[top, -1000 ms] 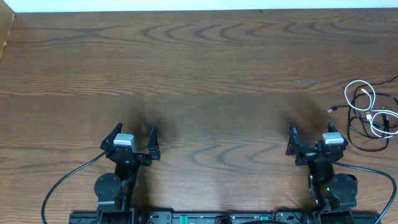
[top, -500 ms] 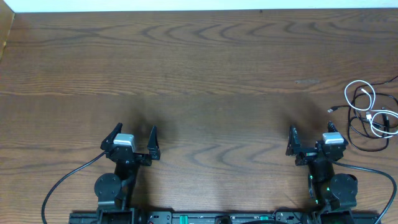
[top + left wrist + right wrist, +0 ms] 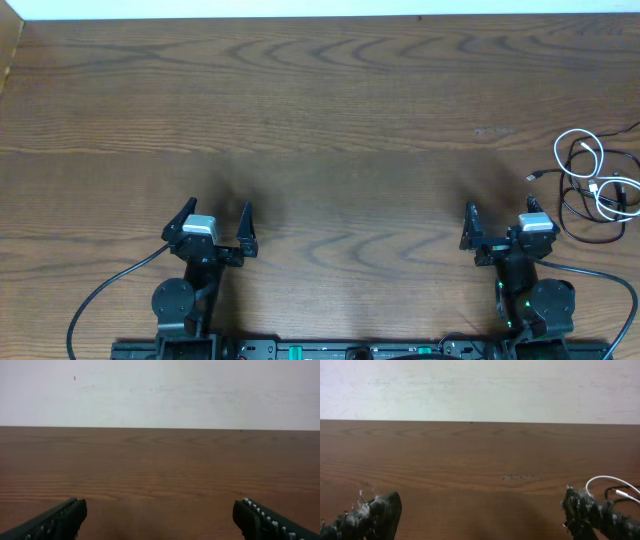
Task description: Untangle cables
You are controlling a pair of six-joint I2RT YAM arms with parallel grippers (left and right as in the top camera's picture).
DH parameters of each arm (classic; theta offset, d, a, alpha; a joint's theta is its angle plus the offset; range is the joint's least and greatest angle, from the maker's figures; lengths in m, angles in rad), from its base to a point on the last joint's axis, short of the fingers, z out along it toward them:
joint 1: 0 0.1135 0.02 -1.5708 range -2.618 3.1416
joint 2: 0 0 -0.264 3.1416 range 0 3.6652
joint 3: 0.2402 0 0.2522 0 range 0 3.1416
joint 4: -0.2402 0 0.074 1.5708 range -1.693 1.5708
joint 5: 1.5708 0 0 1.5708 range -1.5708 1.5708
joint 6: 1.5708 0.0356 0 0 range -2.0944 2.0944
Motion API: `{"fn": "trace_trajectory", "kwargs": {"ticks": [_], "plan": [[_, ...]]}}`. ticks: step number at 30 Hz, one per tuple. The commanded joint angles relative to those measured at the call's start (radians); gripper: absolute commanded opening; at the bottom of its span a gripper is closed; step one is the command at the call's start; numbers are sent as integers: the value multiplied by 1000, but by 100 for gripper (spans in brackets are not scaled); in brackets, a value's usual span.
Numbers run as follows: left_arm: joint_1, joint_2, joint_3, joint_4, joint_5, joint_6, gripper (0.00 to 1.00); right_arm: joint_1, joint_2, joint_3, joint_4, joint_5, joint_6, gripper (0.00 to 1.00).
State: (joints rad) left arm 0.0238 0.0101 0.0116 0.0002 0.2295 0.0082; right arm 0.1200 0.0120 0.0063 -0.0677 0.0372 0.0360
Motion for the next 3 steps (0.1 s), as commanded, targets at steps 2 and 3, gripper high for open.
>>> {"fn": "trace_trajectory", "kwargs": {"ticks": [2,3], "plan": [[4,-6,-8,-49,10,18,98,-8,-7,-1,-4,-3,-15,99],[4,-6,-8,-48,10,18,97,-8,-7,-1,-4,-3,-15,99]]}}
